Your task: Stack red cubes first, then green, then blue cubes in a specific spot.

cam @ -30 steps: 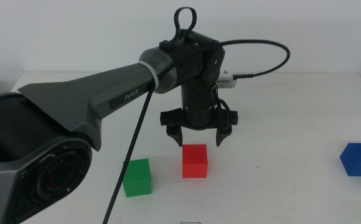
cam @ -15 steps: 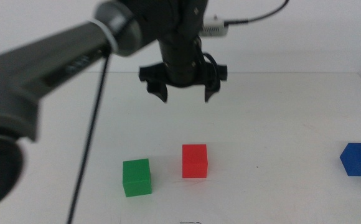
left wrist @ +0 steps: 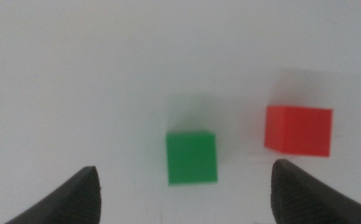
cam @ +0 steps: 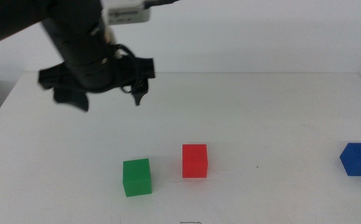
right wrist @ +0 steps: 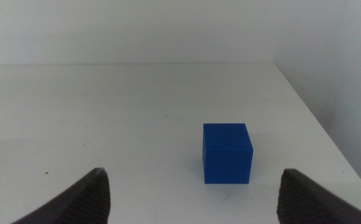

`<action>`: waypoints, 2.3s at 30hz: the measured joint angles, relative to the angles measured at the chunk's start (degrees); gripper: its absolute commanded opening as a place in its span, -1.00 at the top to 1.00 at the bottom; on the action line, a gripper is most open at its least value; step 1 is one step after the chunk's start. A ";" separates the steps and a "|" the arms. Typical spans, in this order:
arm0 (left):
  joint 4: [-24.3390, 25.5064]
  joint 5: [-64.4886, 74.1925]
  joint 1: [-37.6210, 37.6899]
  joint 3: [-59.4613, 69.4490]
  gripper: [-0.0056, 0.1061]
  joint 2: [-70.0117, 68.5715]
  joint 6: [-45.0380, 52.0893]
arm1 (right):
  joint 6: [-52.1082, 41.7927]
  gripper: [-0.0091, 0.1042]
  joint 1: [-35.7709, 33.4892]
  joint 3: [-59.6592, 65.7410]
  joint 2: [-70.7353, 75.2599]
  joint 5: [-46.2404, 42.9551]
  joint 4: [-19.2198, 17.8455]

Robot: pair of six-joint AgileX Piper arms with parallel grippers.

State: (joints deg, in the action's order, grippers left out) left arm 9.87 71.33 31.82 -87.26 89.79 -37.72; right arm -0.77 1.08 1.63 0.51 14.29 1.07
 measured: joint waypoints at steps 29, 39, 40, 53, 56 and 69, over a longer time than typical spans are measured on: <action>-4.04 0.12 -0.06 5.65 -0.78 -0.25 -0.05 | 0.00 -0.46 0.00 0.00 0.00 0.00 0.00; -6.07 -0.74 -0.06 5.65 -0.78 8.21 1.22 | 0.00 -0.46 0.00 0.00 0.00 0.00 0.00; -6.14 -0.74 -0.06 5.65 -0.78 9.09 1.27 | 0.00 -0.46 0.00 0.00 0.00 0.00 0.00; -7.73 -3.15 -0.06 5.94 -0.78 16.74 1.27 | 0.00 -0.46 0.00 0.00 0.00 0.00 0.00; -9.16 -3.35 -0.75 6.07 -0.78 17.38 2.12 | 0.00 -0.46 0.00 0.00 0.00 0.00 0.00; -12.00 -6.83 -2.73 8.09 -0.78 18.54 5.77 | 0.00 -0.46 0.00 0.00 0.00 0.00 0.00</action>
State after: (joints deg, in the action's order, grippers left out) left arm -2.13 64.49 29.09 -79.17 108.33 -31.95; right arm -0.77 1.08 1.63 0.51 14.29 1.07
